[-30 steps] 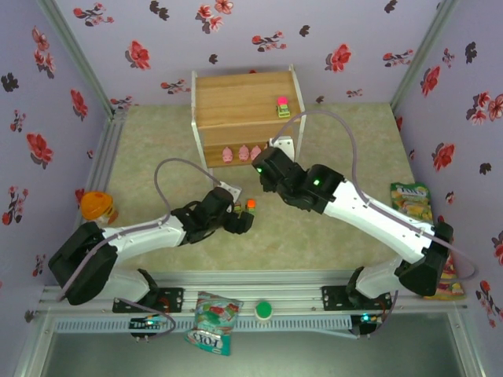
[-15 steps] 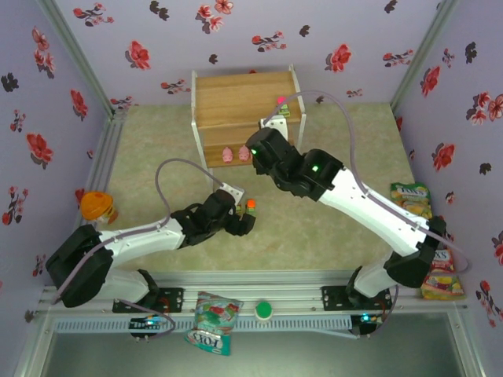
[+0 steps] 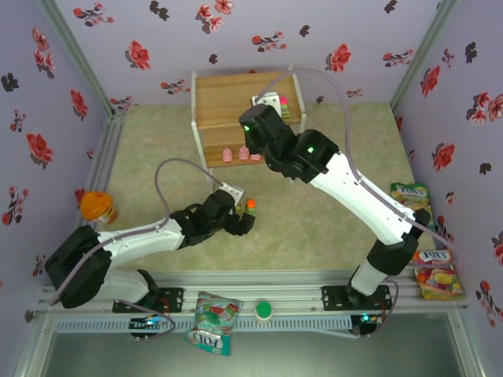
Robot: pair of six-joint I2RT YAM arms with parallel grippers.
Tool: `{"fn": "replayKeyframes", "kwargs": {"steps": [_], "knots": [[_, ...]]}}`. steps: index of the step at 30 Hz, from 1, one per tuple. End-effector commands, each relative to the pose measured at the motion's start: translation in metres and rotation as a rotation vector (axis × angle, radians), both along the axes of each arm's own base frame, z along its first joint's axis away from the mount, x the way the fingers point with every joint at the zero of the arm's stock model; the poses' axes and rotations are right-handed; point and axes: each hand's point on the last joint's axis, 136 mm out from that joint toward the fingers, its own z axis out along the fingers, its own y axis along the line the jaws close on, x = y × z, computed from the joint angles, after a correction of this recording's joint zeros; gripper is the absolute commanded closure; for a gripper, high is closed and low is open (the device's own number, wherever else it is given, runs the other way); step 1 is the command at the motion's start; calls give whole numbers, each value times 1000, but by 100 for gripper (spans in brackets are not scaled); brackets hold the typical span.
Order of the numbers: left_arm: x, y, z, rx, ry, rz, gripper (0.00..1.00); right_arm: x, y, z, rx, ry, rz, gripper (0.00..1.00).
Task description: Place and organize the plastic toys onto the shelf
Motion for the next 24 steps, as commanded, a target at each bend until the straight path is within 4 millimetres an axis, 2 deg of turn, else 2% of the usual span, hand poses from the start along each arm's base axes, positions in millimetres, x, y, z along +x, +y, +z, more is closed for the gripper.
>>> {"fn": "replayKeyframes", "kwargs": {"steps": [1,13,24], "knots": [[0,1,4,5,-36,-5,13,11,-8,5,-36,-5,-21,70],[0,1,5,3,-37,-5,13,42,-6,6,-34,22,-37,69],[0,1,4,6,-32,-3,13,58,-6,-5,-45,55,-41,67]]}}
